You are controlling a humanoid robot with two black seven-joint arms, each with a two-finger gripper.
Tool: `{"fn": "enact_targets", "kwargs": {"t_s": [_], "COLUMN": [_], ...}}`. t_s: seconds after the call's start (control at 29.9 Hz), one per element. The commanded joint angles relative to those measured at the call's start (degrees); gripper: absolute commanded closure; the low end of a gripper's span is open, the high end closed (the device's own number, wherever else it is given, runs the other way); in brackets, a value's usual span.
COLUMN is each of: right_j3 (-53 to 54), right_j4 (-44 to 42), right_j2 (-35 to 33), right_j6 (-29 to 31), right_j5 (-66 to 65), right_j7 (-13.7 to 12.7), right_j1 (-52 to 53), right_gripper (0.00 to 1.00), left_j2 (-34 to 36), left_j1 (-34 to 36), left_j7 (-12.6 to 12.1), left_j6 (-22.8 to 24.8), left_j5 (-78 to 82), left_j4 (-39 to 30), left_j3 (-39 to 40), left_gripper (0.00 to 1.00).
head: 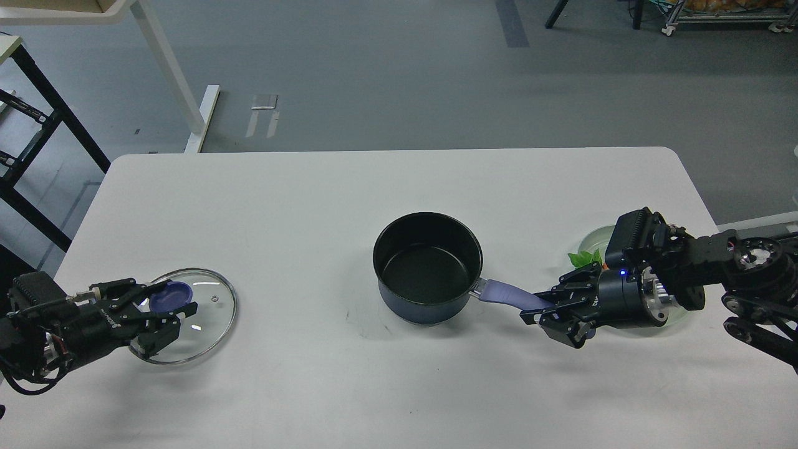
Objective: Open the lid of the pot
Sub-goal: 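Lower the glass lid onto the table and open the left gripper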
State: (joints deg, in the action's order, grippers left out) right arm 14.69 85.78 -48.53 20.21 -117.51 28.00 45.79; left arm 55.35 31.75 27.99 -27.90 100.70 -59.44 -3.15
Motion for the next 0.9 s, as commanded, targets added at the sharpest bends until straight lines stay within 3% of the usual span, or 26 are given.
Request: {"fn": "enact_targets", "kwargs": {"t_s": [0.0,0.23,0.47,0.64,0.87], "right_j3": [0.0,0.0,0.0,0.0,0.0], "right_j4": [0.1,0.1,0.1,0.1,0.0], "right_j2": [-0.2,-0.1,-0.2,-0.3,-0.4], "right_j6": [0.0,0.0,0.0,0.0,0.0], "right_j5": [0.0,0.0,0.0,0.0,0.0], "right_j7": [0.0,0.0,0.0,0.0,0.0], "right_j1": [-0.1,-0.1,0.0,-0.1,-0.1], "right_gripper": [0.65,0.65,0.65,0.65,0.64], "left_j2": [0.0,0.5,3.8,6.9,3.7], "left_j1": [0.0,0.2,2.3,8.0,12.4], "left_j7": [0.0,0.0,0.0,0.0,0.0], "left_j6": [0.0,0.1,1.2,9.5,21.6], "left_j5": [0.0,-0.1,-6.5,-20.8,-63.0], "left_j4": [0.0,-0.7,-6.9,-15.2,-14.8], "left_j3": [0.0,0.1,1.0,2.2,8.1], "left_gripper": [0.22,0.03,0.01,0.01,0.01]}}
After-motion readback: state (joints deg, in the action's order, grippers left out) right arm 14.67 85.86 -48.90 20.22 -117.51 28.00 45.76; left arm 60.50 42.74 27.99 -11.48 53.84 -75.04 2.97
